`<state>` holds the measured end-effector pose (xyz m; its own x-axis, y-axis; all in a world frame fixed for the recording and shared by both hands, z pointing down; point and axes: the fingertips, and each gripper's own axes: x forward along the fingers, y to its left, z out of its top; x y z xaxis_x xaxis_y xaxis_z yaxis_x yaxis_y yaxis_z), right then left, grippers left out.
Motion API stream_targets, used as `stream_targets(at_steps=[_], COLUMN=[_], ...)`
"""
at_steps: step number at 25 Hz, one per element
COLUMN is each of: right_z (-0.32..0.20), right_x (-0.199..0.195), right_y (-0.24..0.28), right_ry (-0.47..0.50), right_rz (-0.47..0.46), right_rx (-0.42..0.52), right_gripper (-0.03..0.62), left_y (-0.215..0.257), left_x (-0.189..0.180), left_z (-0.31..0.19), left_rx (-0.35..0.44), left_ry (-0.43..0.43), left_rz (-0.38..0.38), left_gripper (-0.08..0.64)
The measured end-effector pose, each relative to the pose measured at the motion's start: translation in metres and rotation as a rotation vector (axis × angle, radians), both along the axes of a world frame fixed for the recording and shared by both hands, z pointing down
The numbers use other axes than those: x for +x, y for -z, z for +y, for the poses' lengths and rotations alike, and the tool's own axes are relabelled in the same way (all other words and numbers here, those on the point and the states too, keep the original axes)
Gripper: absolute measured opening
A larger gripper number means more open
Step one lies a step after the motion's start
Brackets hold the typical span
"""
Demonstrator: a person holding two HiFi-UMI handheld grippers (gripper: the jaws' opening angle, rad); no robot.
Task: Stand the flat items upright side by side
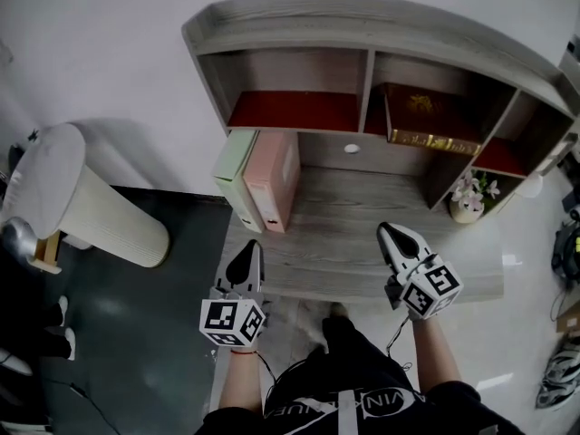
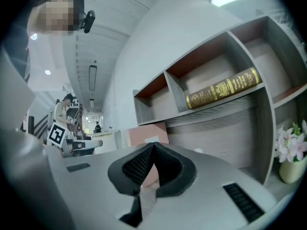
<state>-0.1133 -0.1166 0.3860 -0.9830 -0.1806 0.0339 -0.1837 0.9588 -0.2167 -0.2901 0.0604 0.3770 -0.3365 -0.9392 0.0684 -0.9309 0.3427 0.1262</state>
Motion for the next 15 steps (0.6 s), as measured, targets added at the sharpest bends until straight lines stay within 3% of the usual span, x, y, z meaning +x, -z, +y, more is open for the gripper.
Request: stream_targets(at_steps=[6, 15], right_z=[0.024, 0.05], right_x=[0.032, 0.059], right_y=[0.01, 0.015], right_ry=[-0.046, -0.099], right_rz=[-0.015, -0.014], right_rx=[0.037, 0.084], right_gripper=[0.009, 0.009], left_y=[0.014, 0.012], left_x=[0.012, 0.022], left_z=[0.03, 0.07], left_rx=[0.042, 0.029], left_ry=[0.021, 0.051], left_rz=[-0.028, -0.066], left_gripper=[0.003, 0.003])
